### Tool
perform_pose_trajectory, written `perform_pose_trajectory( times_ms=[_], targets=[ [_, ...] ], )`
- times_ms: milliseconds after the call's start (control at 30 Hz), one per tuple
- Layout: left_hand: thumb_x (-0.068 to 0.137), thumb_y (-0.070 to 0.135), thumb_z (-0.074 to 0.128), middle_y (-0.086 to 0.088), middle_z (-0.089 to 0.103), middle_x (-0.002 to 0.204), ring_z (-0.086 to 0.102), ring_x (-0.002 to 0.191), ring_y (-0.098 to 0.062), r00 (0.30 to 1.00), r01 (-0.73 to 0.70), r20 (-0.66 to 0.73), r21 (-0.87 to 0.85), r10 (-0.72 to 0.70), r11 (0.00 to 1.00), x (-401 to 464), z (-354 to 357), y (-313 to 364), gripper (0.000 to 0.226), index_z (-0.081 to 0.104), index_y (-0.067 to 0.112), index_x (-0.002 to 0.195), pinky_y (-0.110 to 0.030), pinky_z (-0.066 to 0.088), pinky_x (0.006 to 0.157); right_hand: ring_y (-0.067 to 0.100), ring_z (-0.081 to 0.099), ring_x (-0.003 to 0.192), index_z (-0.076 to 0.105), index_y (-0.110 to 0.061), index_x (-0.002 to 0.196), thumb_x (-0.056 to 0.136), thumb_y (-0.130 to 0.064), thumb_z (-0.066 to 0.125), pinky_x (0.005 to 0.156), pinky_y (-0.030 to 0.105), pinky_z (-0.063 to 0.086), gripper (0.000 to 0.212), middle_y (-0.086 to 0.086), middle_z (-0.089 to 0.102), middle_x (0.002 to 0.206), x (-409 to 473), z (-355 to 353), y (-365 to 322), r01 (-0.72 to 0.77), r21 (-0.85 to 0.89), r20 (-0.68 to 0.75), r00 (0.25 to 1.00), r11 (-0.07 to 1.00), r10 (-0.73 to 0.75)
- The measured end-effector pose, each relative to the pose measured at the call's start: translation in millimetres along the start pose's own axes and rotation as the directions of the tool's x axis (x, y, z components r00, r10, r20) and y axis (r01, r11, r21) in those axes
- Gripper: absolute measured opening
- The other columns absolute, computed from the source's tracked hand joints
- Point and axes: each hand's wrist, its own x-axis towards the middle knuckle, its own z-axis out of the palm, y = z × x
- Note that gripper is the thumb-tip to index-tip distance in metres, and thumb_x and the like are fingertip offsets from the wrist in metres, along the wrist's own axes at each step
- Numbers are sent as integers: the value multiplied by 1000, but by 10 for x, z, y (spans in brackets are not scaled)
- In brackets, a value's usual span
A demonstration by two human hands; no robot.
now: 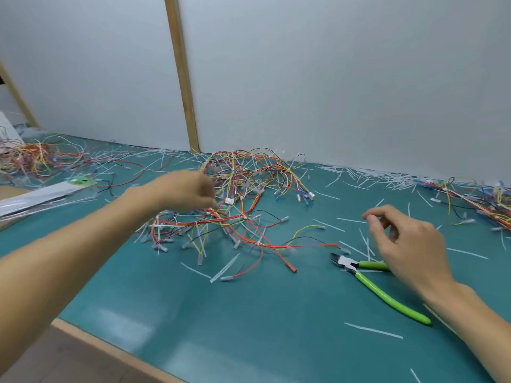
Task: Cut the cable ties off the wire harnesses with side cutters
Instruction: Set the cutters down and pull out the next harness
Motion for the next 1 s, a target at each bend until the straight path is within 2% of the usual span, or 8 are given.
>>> perform_pose_trajectory(
  times_ms=[100, 233, 300, 500, 567, 667, 800, 1000],
  targets=[
    [90, 51, 66, 9, 67, 100, 58, 89, -15, 973, 7, 229, 110, -32, 994, -105, 187, -63, 30, 67, 29, 110, -29, 47, 78, 11, 43, 44, 69, -29, 88, 95, -34, 58, 49, 21, 30, 14, -18, 55, 61, 97, -18, -223, 111, -56, -1, 994, 992, -111],
    [91, 44, 66, 5, 54, 76, 52, 77, -24, 998, -53, 28, 256, 47, 965, -156, 389, -75, 29, 53, 25, 75, -30, 37, 64, 17, 53, 52, 69, -27, 86, 95, -31, 69, 53, 27, 38, 10, -14, 59, 60, 277, 104, -593, 245, -122, 196, 956, 962, -219],
    [96, 43, 60, 4, 51, 82, 58, 86, -26, 996, -56, -59, 221, 71, 974, -150, 388, -92, 28, 50, 25, 78, -31, 35, 67, 17, 62, 64, 68, -29, 89, 96, -37, 62, 58, 29, 43, 13, -14, 64, 68, 376, 182, -800, 306, -138, 326, 912, 942, -249],
    [95, 43, 64, 8, 66, 68, 63, 66, -15, 963, -99, -267, -259, 28, 961, -215, 111, -46, 25, 66, 23, 79, -27, 40, 55, 10, 57, 115, 59, -34, 131, 97, -40, 60, 85, 32, 48, 34, -17, 63, 128, 612, 578, -1457, 357, 52, 394, 851, 933, -348],
    [97, 32, 64, 3, 75, 76, 72, 72, -18, 983, -167, -151, -501, 104, 849, -208, 3, 71, 19, 73, 17, 89, -30, 53, 60, 15, 53, 122, 47, -31, 147, 94, -37, 65, 96, 35, 46, 56, -9, 58, 141, 678, 713, -1676, 336, 147, 432, 824, 930, -367],
    [101, 8, 53, -3, 73, 114, 72, 103, -19, 966, -97, 103, -702, 236, 706, -203, -38, 128, 22, 67, 9, 119, -35, 61, 83, 26, 55, 118, 42, -32, 146, 91, -27, 60, 90, 40, 47, 58, 1, 64, 128, 729, 911, -1845, 319, 112, 578, 750, 941, -323],
    [98, 6, 54, -1, 71, 110, 70, 93, -12, 994, -79, -108, -413, 37, 907, -211, 7, -178, 22, 70, 17, 108, -31, 56, 82, 25, 53, 123, 49, -33, 146, 91, -16, 54, 96, 41, 49, 58, -5, 68, 129, 666, 928, -1834, 343, 24, 621, 731, 939, -283],
    [94, 27, 68, 11, 71, 96, 63, 89, -10, 991, -122, 22, -221, 130, 968, -264, 279, -312, 11, 75, 29, 101, -26, 49, 82, 24, 58, 119, 67, -32, 125, 101, -44, 56, 91, 41, 50, 29, -1, 71, 118, 301, 1145, -1962, 358, 60, 655, 690, 932, -307]
  ],
)
